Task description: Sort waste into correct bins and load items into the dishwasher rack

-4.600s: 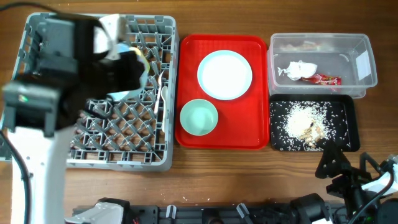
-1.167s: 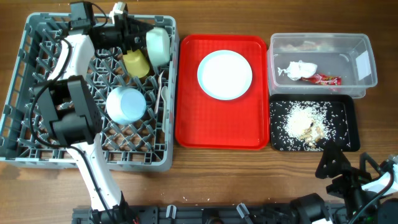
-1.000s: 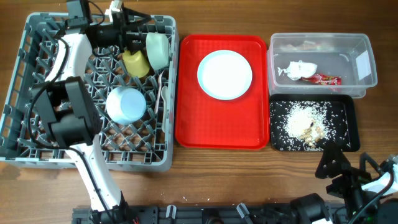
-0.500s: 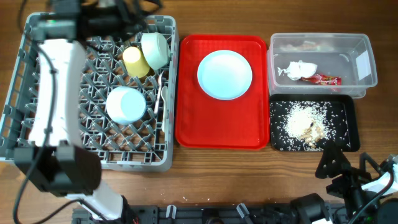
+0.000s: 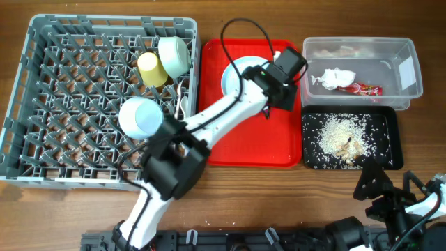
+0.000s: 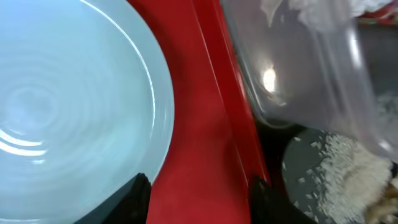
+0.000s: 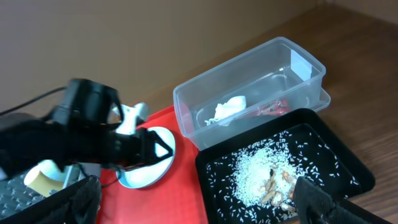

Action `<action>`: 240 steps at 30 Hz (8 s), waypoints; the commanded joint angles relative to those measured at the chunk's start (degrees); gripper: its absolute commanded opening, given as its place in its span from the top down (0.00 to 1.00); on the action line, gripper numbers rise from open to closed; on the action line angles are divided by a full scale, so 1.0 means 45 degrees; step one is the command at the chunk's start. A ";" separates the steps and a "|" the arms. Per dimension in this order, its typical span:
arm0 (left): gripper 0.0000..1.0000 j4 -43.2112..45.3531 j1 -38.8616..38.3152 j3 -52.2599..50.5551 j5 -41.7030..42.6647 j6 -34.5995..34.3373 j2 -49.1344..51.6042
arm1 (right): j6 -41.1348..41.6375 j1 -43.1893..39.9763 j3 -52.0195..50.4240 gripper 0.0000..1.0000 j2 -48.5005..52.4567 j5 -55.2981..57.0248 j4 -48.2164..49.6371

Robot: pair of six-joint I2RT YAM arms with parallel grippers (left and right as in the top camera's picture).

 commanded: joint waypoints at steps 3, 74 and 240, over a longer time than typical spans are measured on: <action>0.54 0.0986 -0.0068 -0.0058 -0.1991 0.0063 0.1433 | 0.0092 -0.0063 0.0034 0.00 -0.0112 -0.0063 0.0049; 0.59 -0.2997 1.6228 -0.2958 0.0029 0.1195 -0.3954 | 0.0092 -0.0063 0.0034 0.00 -0.0112 -0.0063 0.0049; 0.00 1.2016 1.2089 -2.2008 -0.0044 0.0214 -2.8302 | -0.7961 -0.4017 -1.2716 0.00 -0.3099 -0.5678 1.4343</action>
